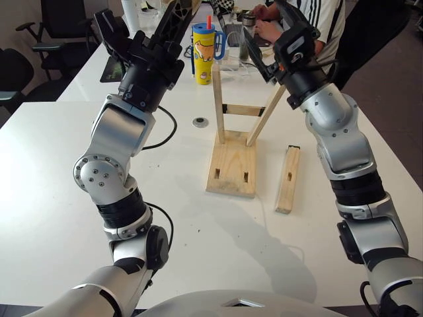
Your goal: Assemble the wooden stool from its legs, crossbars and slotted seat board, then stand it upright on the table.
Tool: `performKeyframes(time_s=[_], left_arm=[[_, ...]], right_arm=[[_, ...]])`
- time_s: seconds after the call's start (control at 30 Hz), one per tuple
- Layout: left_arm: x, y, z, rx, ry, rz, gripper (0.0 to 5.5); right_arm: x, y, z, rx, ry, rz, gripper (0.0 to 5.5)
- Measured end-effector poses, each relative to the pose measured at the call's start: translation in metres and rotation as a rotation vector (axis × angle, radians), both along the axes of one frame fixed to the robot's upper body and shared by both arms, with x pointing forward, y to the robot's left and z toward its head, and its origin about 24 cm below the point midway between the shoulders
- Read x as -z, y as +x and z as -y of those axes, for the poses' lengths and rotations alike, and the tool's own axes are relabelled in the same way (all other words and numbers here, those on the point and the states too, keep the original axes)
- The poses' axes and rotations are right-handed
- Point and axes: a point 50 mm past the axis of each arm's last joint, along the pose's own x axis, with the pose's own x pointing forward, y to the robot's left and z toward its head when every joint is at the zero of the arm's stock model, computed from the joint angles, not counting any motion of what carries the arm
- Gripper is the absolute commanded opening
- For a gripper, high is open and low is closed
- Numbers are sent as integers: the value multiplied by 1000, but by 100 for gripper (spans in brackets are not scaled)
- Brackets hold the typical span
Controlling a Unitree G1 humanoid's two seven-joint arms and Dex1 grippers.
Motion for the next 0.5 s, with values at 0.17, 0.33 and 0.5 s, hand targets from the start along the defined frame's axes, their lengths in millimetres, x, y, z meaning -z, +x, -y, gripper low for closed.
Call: performKeyframes(time_s=[0.17, 0.33, 0.5], left_arm=[[11, 9, 11, -2, 15, -125, 103], [15, 11, 22, 14, 43, -189, 102], [12, 12, 23, 20, 33, -210, 102]], right_arm=[[2, -12, -37, -5, -319, 370, 316], [-9, -9, -63, 8, -431, 589, 316], [-11, 0, -64, 14, -453, 632, 316]])
